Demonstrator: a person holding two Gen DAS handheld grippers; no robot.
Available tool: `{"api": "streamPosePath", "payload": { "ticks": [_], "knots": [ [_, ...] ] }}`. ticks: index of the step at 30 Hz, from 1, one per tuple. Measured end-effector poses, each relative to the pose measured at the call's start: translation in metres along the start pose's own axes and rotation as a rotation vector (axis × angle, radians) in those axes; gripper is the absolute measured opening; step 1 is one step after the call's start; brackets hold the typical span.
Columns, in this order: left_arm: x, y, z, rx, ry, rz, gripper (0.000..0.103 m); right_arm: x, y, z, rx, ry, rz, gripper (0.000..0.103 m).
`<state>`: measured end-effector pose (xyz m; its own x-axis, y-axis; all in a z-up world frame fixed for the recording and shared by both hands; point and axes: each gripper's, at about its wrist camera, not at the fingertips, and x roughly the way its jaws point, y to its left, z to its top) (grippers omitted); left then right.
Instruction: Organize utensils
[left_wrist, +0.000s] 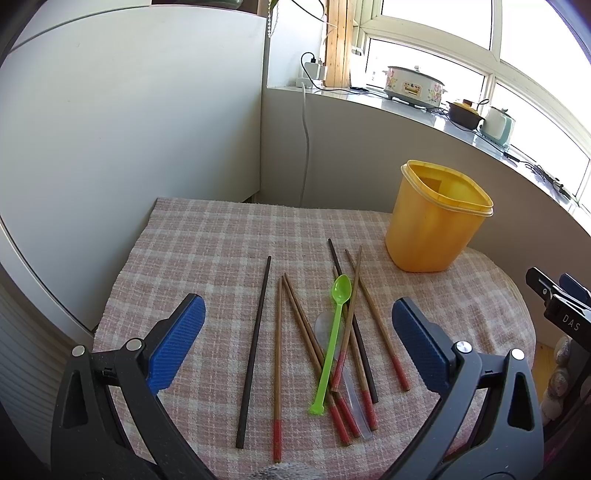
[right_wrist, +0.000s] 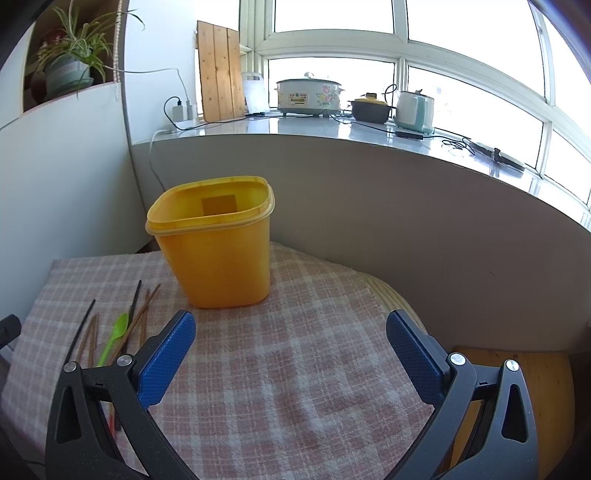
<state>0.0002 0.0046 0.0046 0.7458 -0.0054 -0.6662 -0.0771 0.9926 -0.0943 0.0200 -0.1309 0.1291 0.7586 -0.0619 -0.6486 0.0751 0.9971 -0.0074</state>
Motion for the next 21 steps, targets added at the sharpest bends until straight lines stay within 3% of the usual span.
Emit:
{"api": "streamPosePath", "payload": {
  "ticks": [21],
  "knots": [
    [-0.0010,-0.0025,0.0005,-0.003,-0.001,-0.002,0.103,-0.0003,0.0011,0.0001,-0.002,0.003,0.003,0.102]
  ]
}}
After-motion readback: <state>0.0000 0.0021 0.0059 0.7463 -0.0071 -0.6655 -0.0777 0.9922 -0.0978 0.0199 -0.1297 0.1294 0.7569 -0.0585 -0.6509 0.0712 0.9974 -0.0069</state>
